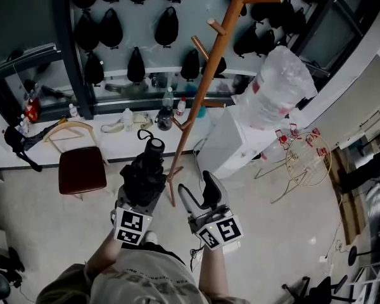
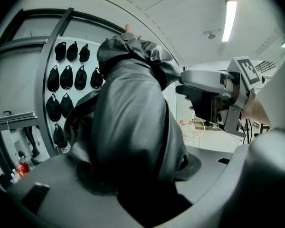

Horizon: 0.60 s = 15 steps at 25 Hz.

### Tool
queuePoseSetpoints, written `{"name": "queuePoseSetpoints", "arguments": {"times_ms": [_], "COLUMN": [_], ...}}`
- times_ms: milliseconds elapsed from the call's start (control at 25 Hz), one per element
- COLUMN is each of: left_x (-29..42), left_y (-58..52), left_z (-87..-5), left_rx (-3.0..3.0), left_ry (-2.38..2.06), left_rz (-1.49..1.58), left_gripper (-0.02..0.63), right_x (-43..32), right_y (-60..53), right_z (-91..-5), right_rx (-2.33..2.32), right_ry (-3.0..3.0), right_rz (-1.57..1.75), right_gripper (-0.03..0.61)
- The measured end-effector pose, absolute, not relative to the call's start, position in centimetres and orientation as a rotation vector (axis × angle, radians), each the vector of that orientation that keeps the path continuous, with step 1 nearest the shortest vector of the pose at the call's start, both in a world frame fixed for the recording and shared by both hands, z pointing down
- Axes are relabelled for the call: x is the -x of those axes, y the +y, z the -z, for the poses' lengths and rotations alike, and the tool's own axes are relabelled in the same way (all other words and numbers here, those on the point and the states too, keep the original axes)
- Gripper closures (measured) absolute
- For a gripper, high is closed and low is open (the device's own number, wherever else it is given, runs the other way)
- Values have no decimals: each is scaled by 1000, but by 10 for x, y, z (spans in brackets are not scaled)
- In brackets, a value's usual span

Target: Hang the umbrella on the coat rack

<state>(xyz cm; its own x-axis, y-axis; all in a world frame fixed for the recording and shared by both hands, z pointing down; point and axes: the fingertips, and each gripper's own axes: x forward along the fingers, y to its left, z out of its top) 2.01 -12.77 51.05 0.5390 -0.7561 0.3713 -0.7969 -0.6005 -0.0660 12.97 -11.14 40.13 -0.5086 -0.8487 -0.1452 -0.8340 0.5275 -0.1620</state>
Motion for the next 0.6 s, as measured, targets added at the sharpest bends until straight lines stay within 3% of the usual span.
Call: {"name": "queuePoseSetpoints", "arguments": {"times_ms": [600], "left_x": [-55], "left_y": [-130], "left_z": [-534], "left_rx": [-2769], "left_ry": [-1098], "left_rz": [-569], "left_gripper": [330], "right_x": [-80], "right_y": [-129], "right_z": [-412], "right_rx": [1039], "right_ry": [2669], "right_rz": [315], "right_gripper": [252]}}
